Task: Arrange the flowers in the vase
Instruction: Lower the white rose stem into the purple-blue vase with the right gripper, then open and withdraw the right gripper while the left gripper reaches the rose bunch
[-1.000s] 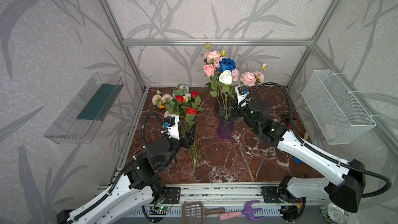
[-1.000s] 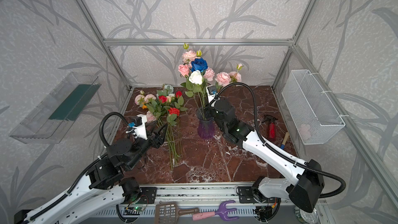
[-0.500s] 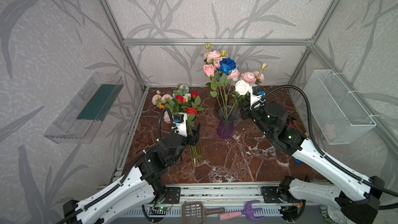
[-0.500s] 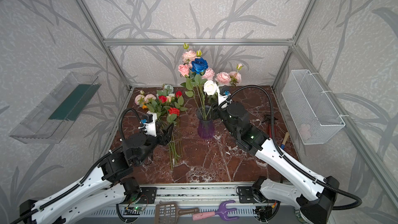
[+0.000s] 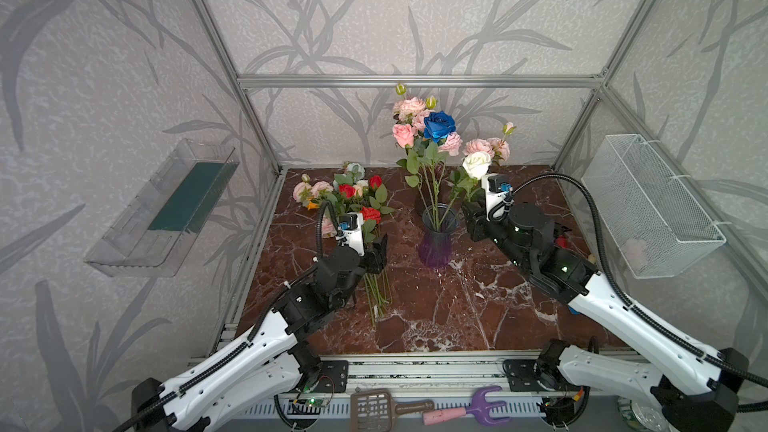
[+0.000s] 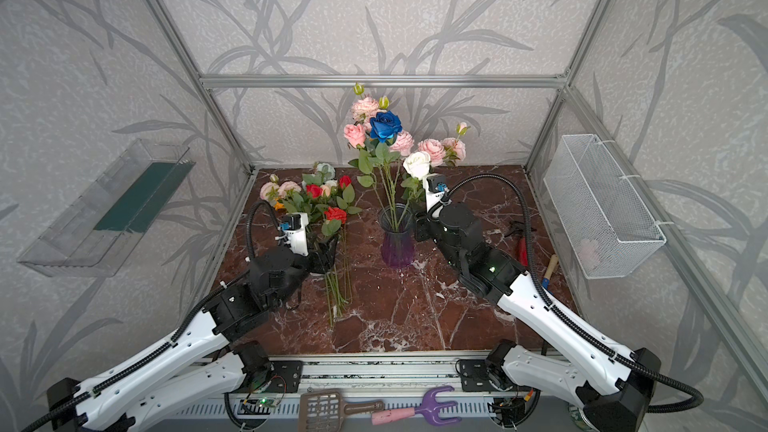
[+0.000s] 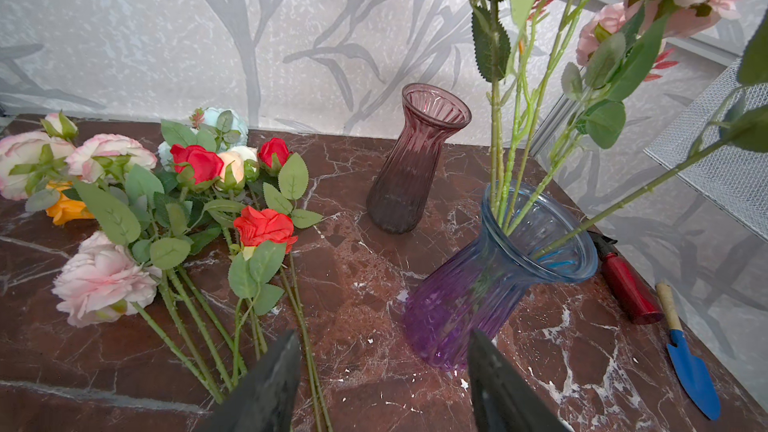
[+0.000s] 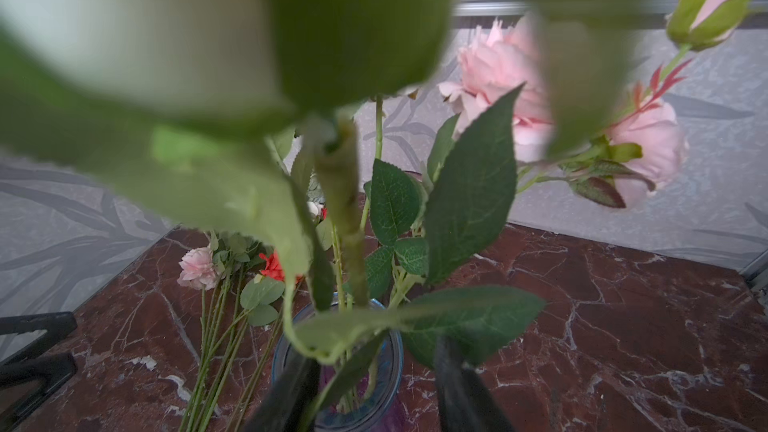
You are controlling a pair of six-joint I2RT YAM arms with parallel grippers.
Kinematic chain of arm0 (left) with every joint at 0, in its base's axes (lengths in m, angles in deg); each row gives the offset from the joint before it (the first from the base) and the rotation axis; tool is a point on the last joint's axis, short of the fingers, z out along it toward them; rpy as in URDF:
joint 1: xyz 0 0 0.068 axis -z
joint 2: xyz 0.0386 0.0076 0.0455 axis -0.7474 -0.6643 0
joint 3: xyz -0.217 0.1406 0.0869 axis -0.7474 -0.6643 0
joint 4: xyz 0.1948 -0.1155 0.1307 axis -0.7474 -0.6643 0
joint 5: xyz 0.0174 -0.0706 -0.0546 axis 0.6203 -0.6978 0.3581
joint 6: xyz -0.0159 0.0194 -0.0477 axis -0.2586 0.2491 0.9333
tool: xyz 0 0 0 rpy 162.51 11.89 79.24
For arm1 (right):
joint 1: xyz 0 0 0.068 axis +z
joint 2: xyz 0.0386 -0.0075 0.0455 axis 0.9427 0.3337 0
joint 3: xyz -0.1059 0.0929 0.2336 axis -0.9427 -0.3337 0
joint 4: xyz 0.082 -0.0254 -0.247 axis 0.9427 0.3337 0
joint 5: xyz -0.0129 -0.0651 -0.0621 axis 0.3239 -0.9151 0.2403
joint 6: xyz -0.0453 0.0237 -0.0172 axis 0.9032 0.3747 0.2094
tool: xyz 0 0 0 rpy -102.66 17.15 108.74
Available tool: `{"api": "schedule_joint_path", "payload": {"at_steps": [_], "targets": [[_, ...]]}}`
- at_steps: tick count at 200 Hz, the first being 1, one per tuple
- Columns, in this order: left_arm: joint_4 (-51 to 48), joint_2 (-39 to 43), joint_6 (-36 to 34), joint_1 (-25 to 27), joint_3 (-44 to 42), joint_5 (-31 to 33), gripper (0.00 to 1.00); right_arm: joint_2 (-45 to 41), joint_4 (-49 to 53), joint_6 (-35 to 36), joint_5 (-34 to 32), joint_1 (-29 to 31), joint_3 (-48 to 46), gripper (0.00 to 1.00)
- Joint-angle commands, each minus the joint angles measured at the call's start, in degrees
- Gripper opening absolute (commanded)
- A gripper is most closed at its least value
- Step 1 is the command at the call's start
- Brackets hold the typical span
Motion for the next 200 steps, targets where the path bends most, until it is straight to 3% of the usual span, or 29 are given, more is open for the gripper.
{"api": "schedule_joint_path", "payload": {"at_steps": [1, 91, 119, 146, 200], "targets": [[0.73, 0.22, 3.46, -1.44, -0.13, -1.73, 0.65, -1.07, 4.06, -1.44, 3.56, -0.31, 1.79, 0.48], [-7.86, -3.33, 10.19, -10.51, 2.33, -5.06, 0.64, -8.99, 11.76, -2.43, 9.38, -0.27, 3.02, 0.49], [-12.54, -8.04, 12.43, -13.68, 3.97, -7.22, 0.55, -13.61, 13.58, -3.67, 8.1, -0.31, 0.66, 0.44], [-16.09, -14.42, 15.01, -16.52, 3.93, -10.58, 0.36, -18.62, 16.05, -5.03, 5.45, -0.31, -2.34, 0.34], [-14.24, -19.63, 18.34, -17.29, -1.79, -18.01, 0.34, -24.13, 19.74, -7.12, 2.78, -0.3, -7.11, 0.3]]}}
